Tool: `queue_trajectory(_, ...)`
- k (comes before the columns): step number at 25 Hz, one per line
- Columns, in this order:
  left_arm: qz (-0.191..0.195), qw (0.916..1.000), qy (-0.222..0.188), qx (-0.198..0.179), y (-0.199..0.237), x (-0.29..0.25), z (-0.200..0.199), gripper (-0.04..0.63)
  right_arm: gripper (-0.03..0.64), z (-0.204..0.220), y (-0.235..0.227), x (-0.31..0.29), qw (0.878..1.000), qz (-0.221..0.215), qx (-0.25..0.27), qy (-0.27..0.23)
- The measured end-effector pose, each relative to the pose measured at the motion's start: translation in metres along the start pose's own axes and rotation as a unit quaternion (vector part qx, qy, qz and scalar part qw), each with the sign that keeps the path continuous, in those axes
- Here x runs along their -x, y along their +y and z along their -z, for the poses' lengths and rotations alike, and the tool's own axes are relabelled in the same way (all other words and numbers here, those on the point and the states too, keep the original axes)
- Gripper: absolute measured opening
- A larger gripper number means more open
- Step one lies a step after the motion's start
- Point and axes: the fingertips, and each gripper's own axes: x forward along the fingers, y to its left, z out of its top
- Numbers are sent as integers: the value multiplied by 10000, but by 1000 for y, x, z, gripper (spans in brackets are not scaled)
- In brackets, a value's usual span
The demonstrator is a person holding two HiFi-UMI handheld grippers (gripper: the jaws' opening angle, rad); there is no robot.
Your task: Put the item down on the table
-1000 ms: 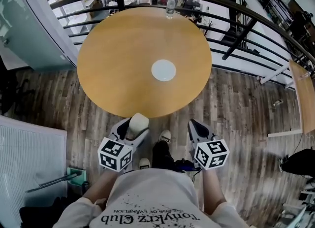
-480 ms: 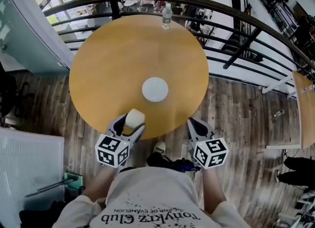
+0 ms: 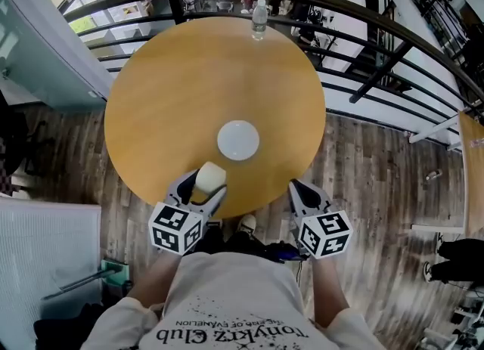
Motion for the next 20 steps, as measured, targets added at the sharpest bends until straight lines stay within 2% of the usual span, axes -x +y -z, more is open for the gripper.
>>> queue_trajectory(7, 215, 9994, 257, -77, 13, -22, -22, 319, 25, -19, -14, -19, 9995, 186, -235, 37)
queue_trajectory(20, 431, 9981, 410, -134, 38, -45, -23, 318, 25, -22, -7, -54, 9992, 284, -276, 89)
